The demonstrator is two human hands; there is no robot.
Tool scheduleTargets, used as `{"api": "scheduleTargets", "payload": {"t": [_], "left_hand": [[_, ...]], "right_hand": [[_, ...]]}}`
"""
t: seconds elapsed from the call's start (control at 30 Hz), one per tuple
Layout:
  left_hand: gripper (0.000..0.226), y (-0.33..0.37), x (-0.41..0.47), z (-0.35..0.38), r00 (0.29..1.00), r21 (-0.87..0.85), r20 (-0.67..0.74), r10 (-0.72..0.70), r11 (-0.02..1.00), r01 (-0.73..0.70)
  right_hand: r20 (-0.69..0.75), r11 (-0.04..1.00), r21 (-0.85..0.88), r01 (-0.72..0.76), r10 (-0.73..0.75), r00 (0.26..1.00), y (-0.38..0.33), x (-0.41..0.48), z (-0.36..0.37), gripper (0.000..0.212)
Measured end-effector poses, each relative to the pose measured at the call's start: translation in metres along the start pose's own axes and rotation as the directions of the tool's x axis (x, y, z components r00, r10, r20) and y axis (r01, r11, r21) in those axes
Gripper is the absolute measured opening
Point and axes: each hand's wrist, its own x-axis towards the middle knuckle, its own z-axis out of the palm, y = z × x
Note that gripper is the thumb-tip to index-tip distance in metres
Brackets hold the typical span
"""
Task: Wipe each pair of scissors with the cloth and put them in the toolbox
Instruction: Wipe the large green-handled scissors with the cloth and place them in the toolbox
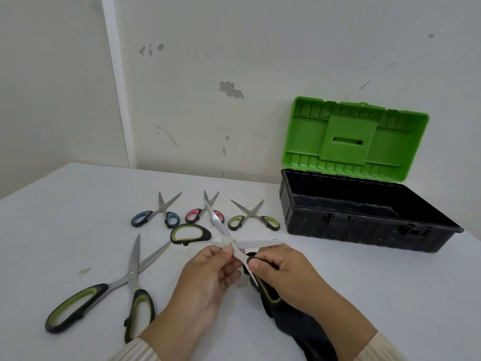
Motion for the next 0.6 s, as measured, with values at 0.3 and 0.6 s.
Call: {"api": "scheduleTargets", "payload": {"t": [0.3,0.6], "left_hand": [[0.019,0.006,-0.005,0.000,0.999,0.206,0.028,-0.033,0.978,0.027],[0.019,-0.002,-0.012,0.005,0.982,0.519,0.184,0.054,0.843,-0.143]], "right_hand": [[-0.249,0.666,0.745,-0.013,0.297,0.922,0.022,0.000,-0.040,0.029],[-0.135,0.914,-0.284,0.291,-0.339,0.931,0.008,0.003,0.003,0.020]]}}
